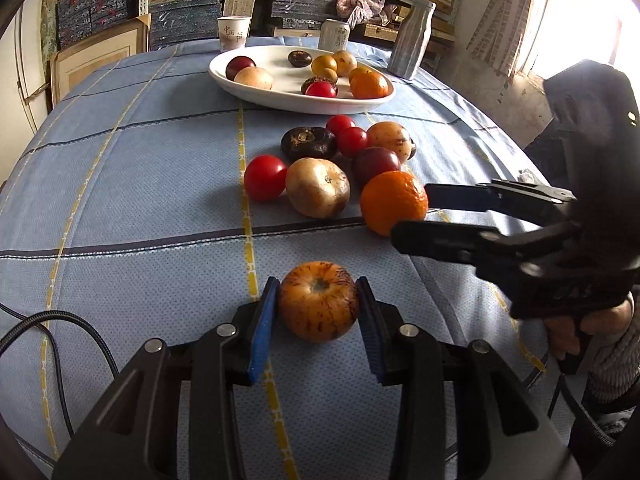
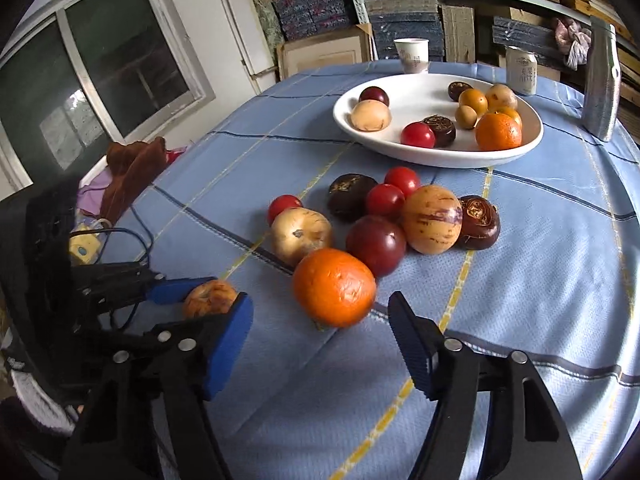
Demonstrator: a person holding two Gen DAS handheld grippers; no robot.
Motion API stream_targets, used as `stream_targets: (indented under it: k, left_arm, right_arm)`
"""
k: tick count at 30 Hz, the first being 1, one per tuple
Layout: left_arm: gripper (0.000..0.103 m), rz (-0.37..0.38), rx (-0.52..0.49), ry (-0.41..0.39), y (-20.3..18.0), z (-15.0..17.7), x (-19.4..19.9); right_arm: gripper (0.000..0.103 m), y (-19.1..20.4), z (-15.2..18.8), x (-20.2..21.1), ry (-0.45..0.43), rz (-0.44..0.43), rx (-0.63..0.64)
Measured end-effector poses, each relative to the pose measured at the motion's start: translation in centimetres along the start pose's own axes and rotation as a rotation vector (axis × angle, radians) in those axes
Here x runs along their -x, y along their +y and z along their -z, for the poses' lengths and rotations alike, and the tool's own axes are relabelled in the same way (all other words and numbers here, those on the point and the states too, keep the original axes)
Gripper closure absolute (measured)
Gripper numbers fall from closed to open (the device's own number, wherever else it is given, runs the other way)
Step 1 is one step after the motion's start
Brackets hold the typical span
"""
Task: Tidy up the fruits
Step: 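Grasp an orange with the right tool while the left tool holds the apple, then carry the apple and orange onto the white plate and open the left tool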
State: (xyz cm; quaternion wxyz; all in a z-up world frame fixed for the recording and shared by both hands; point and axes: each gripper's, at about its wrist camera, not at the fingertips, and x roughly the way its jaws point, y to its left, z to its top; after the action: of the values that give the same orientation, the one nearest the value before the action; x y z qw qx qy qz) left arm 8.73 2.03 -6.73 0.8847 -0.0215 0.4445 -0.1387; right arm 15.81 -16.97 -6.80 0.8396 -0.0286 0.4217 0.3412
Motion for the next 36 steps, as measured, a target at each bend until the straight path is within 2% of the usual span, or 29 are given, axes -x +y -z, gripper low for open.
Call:
stream_targets:
  k: [1, 2, 4, 10, 13, 15, 16, 19, 21, 25, 27, 30, 32, 36]
  left_arm:
    - [0.065, 0.001, 0.001, 0.001, 0.0, 0.0, 0.0]
    - [0.065, 0.003, 0.002, 0.002, 0.1, 0.0, 0.0]
    - [0.065, 0.007, 0.005, 0.004, 0.1, 0.0, -0.2]
    - [0.065, 0.021, 0.018, -0.001, 0.3, 0.0, 0.0]
    - [0.065, 0.016, 0.020, -0.012, 0.4, -0.1, 0.3]
    - [0.065, -0.025, 0.008, -0.050, 0.5, -0.9, 1.2]
    - [0.065, -0.065, -0.004, -0.079, 0.5, -1.7, 1.8]
    - [0.065, -0.102, -0.013, -0.144, 0.9, -4.8, 3.8]
    - [0.065, -0.136, -0.019, -0.199, 1.1, -8.1, 5.3]
    - [0.065, -0.165, -0.013, -0.286, 0.9, -14.6, 6.6]
    - [0.065, -0.172, -0.009, -0.313, 0.5, -17.6, 6.0]
    - [0.065, -0.163, 0.015, -0.330, 0.2, -20.4, 4.1]
    - [0.065, -0.167, 0.040, -0.334, 0.4, -22.0, 1.9]
    - [0.065, -0.176, 0.076, -0.284, 1.5, -24.2, -3.4]
  right_arm:
    - [0.041, 0.0, -0.1, -0.3, 0.011, 0.006, -0.007]
    - [0.051, -0.2, -0.1, -0.7, 0.027, 0.005, -0.019]
    - [0.057, -0.5, -0.3, -1.4, 0.058, 0.001, -0.042]
    - [0.058, -0.7, -0.3, -1.2, 0.044, -0.031, -0.052]
    - [0.058, -1.1, -0.6, 0.1, -0.011, -0.035, -0.065]
    - [0.058, -1.7, -0.8, 1.7, -0.067, -0.011, -0.073]
    - [0.058, -2.3, -1.1, 2.5, -0.091, -0.007, -0.090]
    - [0.058, -3.8, -2.5, 5.1, -0.152, 0.008, -0.126]
    - [0.058, -4.7, -4.0, 7.1, -0.198, 0.037, -0.131]
    - [0.058, -6.0, -9.0, 10.9, -0.312, 0.088, -0.136]
    - [0.058, -6.6, -11.2, 11.8, -0.357, 0.098, -0.147]
    - [0.058, -7.2, -13.7, 11.4, -0.398, 0.110, -0.160]
    - [0.059, -7.6, -15.0, 9.8, -0.405, 0.133, -0.163]
    - [0.058, -8.9, -16.6, 4.1, -0.345, 0.168, -0.171]
